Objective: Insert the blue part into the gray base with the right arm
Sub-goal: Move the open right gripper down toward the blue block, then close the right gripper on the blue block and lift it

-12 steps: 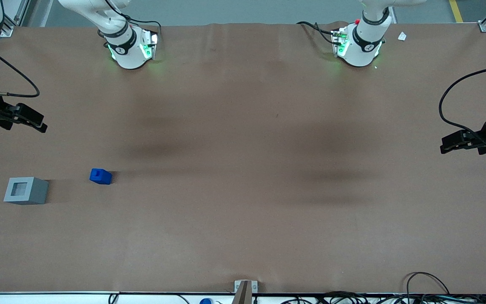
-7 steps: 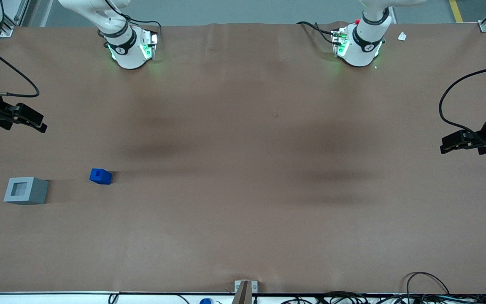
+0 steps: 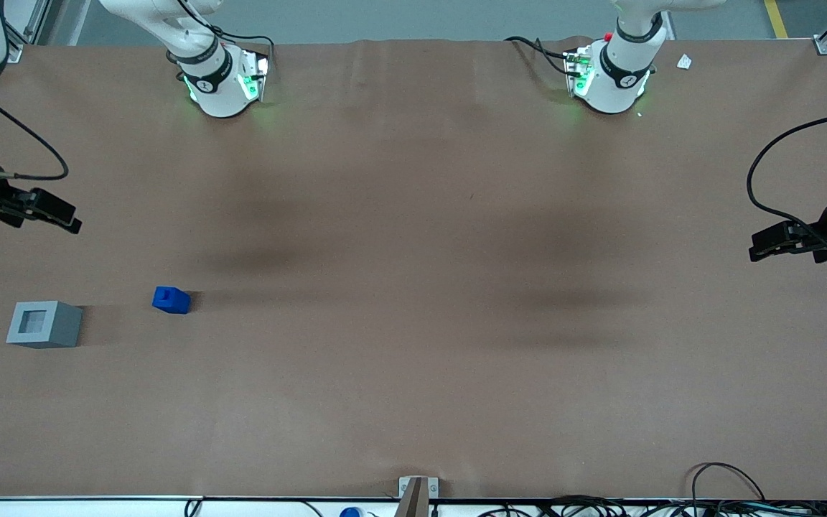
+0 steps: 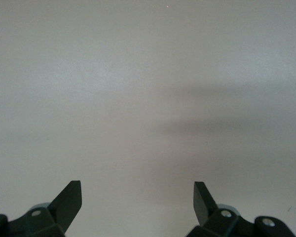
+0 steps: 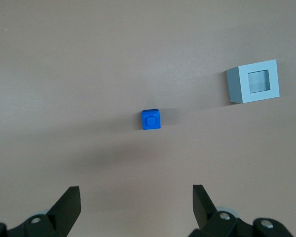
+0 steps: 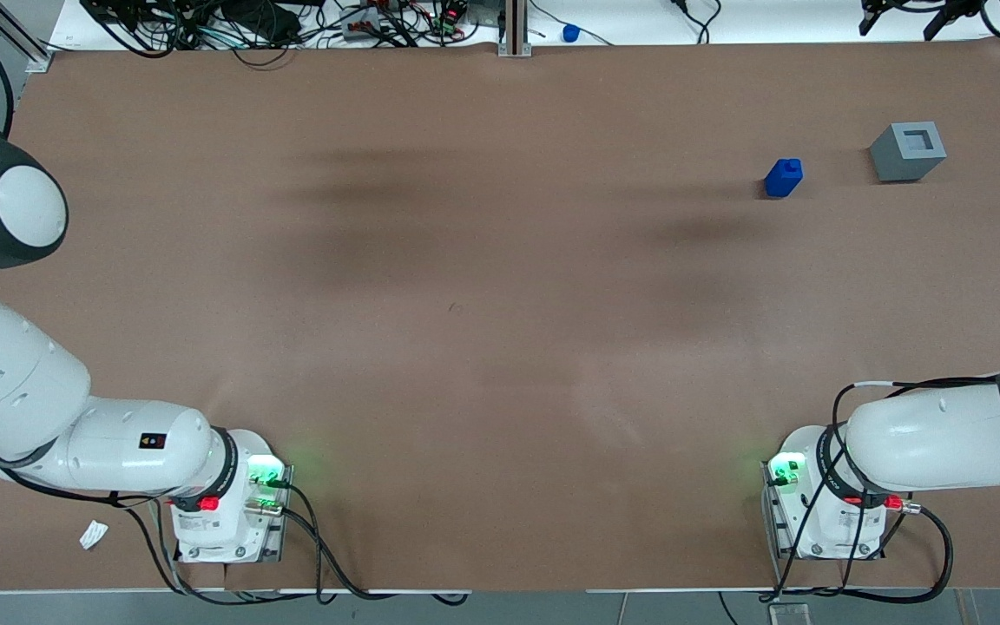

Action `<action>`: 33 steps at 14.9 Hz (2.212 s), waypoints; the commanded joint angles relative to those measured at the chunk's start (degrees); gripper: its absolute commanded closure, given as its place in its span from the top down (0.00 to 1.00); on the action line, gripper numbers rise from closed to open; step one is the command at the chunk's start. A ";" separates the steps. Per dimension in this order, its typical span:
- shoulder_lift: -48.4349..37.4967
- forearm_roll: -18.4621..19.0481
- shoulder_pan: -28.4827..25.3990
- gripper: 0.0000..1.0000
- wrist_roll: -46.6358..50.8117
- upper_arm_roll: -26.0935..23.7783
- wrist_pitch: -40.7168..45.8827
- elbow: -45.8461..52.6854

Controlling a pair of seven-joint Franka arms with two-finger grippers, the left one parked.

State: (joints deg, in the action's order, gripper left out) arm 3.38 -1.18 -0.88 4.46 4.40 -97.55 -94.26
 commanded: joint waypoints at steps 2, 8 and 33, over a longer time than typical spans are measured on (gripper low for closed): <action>3.90 -0.05 1.76 1.00 0.02 -0.71 -4.56 -1.88; 5.58 -0.05 1.93 1.00 -1.29 -0.80 -20.54 -14.00; 22.28 -0.22 1.32 0.73 -5.78 -1.24 -36.66 -18.07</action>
State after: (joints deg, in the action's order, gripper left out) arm 24.79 -1.18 0.34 -0.58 3.39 -133.05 -112.26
